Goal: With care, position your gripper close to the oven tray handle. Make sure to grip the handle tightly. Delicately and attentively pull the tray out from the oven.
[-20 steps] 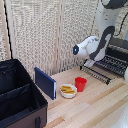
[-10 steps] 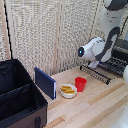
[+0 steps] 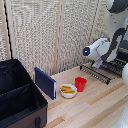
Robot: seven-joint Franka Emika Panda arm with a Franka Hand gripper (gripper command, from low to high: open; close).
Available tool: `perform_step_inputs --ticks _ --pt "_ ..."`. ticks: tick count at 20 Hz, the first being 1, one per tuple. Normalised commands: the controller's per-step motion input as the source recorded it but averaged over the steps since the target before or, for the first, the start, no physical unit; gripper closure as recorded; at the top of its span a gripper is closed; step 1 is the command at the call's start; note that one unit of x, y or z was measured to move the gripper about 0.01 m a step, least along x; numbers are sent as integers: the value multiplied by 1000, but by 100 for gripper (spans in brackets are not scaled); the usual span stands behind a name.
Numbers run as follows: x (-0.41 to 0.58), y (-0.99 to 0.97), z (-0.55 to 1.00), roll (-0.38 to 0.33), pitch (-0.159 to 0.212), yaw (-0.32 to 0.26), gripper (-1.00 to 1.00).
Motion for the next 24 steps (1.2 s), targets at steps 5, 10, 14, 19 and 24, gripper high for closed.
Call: perform_step_inputs --ticks 5,10,14,19,24 --pt "-28 -8 0 -111 0 20 100" --pt "-17 1 0 -160 0 13 100" --pt "-4 47 0 -92 3 55 100" --pt "-5 237 210 103 42 165 100" --pt "97 310 218 169 89 187 100"
